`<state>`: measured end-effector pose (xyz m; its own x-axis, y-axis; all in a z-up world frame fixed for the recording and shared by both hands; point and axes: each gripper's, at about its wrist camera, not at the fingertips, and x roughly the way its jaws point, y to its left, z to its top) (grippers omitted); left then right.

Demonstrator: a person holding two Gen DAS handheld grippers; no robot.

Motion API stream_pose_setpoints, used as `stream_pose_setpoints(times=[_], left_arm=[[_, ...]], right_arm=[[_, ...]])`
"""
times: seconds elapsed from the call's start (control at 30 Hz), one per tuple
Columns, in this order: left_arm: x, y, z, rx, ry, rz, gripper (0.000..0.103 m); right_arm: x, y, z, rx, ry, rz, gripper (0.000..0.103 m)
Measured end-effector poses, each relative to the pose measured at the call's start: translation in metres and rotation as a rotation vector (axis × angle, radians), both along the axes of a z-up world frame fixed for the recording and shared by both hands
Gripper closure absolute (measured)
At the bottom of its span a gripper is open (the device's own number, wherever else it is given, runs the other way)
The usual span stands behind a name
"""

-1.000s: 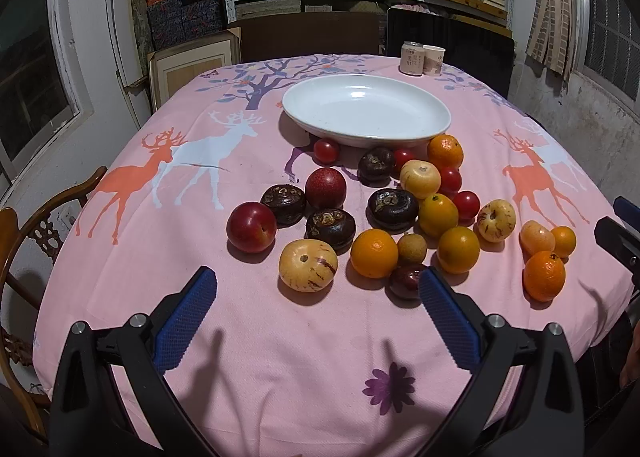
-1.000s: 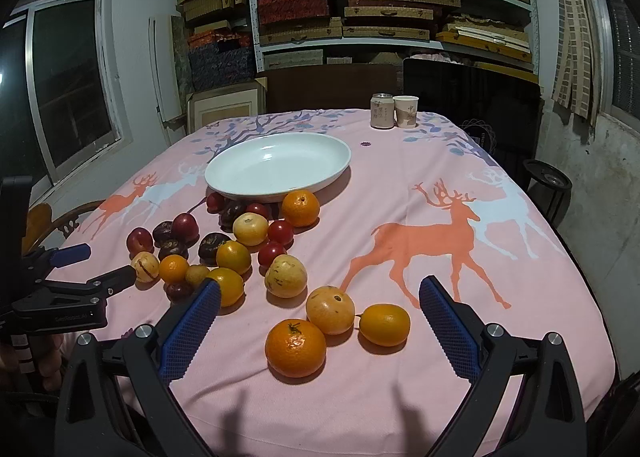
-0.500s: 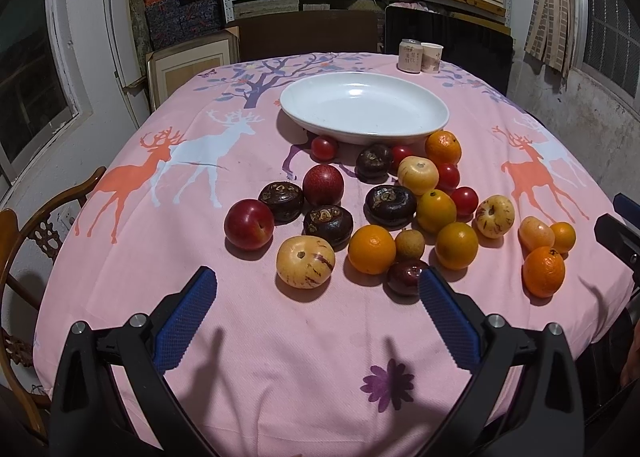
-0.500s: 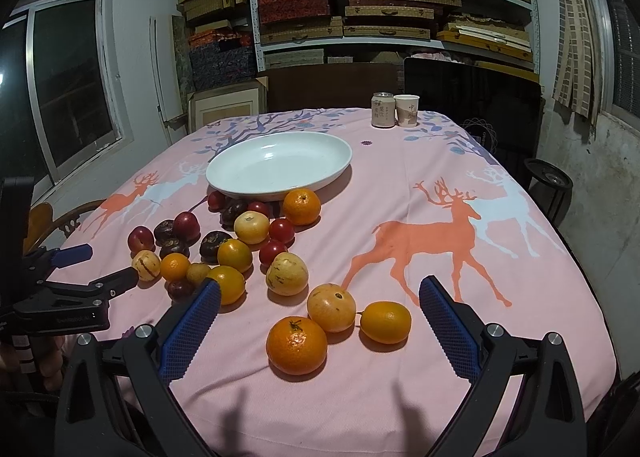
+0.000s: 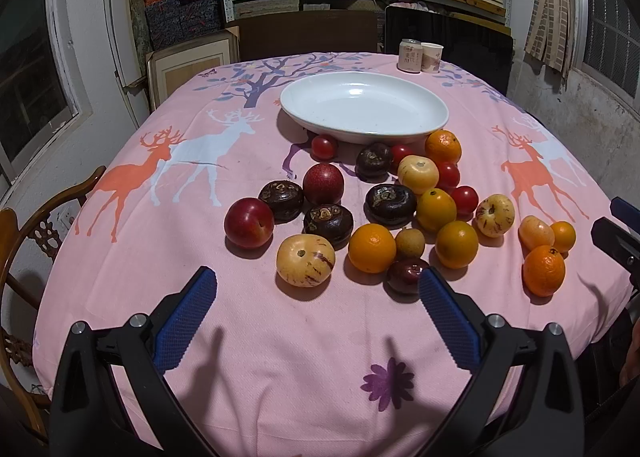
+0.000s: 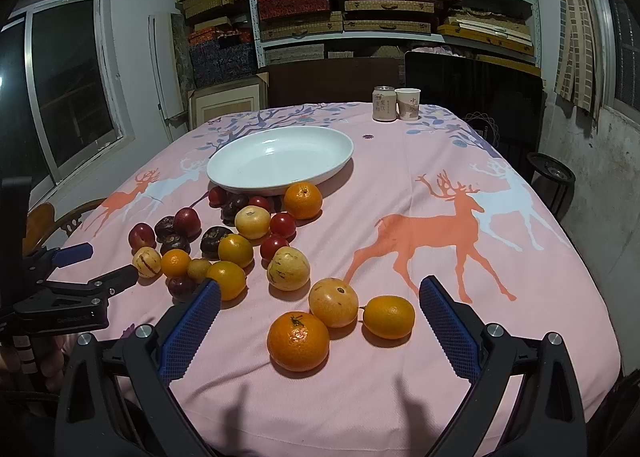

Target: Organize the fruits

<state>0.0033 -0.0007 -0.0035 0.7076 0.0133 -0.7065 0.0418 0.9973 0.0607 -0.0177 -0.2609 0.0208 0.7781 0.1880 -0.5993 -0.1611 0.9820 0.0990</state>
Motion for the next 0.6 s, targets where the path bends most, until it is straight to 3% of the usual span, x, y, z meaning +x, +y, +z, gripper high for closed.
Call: stream_pose_setpoints(times=[0.6], left_arm=[[-0.0014, -0.0011, -0.0013, -0.001, 0.0, 0.001, 0.004]], right_arm=[[-0.0007, -0.0011, -0.0003, 0.007, 0.007, 0.0, 0.004]])
